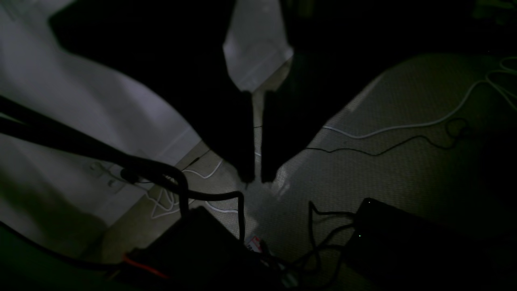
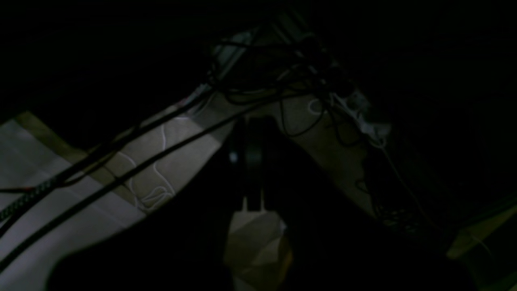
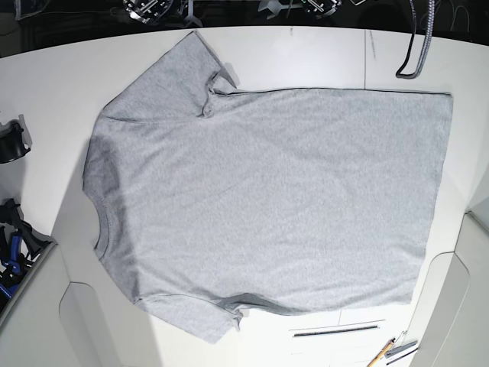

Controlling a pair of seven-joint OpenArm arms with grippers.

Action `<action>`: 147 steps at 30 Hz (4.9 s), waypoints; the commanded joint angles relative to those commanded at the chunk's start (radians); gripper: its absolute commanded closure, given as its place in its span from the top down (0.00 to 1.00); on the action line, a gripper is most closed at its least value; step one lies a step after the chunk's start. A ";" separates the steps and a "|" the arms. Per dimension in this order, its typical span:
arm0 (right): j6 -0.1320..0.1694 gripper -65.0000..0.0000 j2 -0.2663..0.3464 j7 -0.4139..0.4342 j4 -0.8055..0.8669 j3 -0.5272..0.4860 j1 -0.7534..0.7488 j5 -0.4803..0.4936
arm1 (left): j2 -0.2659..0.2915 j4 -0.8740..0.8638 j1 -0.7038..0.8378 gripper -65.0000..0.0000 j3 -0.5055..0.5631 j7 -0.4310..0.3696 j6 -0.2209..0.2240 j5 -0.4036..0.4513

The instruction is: Fold the T-shirt properly

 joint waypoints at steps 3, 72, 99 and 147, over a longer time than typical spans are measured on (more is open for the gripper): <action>0.000 0.00 0.000 0.000 0.000 0.000 0.000 0.000 | -0.002 0.000 0.004 0.06 0.000 0.000 -0.004 -0.019; 0.068 0.00 0.590 -0.253 1.706 0.490 -0.935 0.774 | -0.301 1.645 1.150 0.05 -1.376 0.279 -0.206 -0.319; -0.120 0.61 0.256 -0.558 1.636 0.627 -0.721 0.913 | -0.403 1.717 0.935 0.40 -1.513 0.247 -0.227 -0.468; -0.050 0.61 0.096 -0.617 1.484 0.509 -0.576 0.982 | -0.518 1.173 0.523 0.58 -1.497 0.354 -0.284 -0.715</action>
